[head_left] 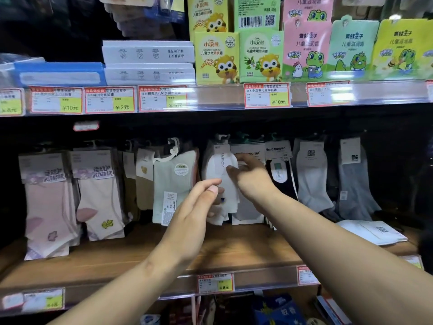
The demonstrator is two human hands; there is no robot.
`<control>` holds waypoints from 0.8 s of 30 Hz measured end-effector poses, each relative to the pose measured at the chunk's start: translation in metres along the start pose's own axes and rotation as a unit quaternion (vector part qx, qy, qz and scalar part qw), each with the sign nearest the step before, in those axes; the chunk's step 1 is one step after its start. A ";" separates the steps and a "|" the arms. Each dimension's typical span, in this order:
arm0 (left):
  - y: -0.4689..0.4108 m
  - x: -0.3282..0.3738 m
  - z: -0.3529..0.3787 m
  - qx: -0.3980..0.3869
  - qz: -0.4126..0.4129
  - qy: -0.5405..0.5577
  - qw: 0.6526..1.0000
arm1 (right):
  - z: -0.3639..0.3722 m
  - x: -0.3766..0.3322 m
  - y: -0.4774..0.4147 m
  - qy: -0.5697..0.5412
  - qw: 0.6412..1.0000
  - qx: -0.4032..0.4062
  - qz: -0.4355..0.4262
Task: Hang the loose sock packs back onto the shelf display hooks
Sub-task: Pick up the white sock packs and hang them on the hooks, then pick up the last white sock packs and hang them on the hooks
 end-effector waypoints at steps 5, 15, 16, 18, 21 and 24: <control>-0.002 -0.007 0.003 0.007 -0.013 -0.004 1.000 | -0.012 0.014 0.009 0.032 0.999 0.002 0.004; 0.002 -0.031 0.060 -0.080 -0.095 -0.022 0.992 | -0.129 0.054 0.041 0.044 0.998 0.044 0.018; 0.005 -0.032 0.068 -0.093 -0.095 -0.028 0.991 | -0.145 0.057 0.046 0.050 0.997 0.049 0.019; 0.008 -0.032 0.084 -0.116 -0.096 -0.038 0.988 | -0.175 0.062 0.053 0.073 0.995 0.062 0.018; 0.008 -0.034 0.110 -0.148 -0.095 -0.063 0.982 | -0.214 0.068 0.056 0.098 0.991 0.083 0.022; 0.012 -0.044 0.134 -0.183 -0.095 -0.089 0.974 | -0.247 0.079 0.059 0.116 0.987 0.103 0.049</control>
Point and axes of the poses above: each hand's wrist, its own y-axis away from the middle knuckle, its own z-axis out of the palm, x = y × z, the point moved 8 cm from there along -y, towards the middle knuckle, and after that the axes turned 14 degrees about x, right-handed, at the moved point
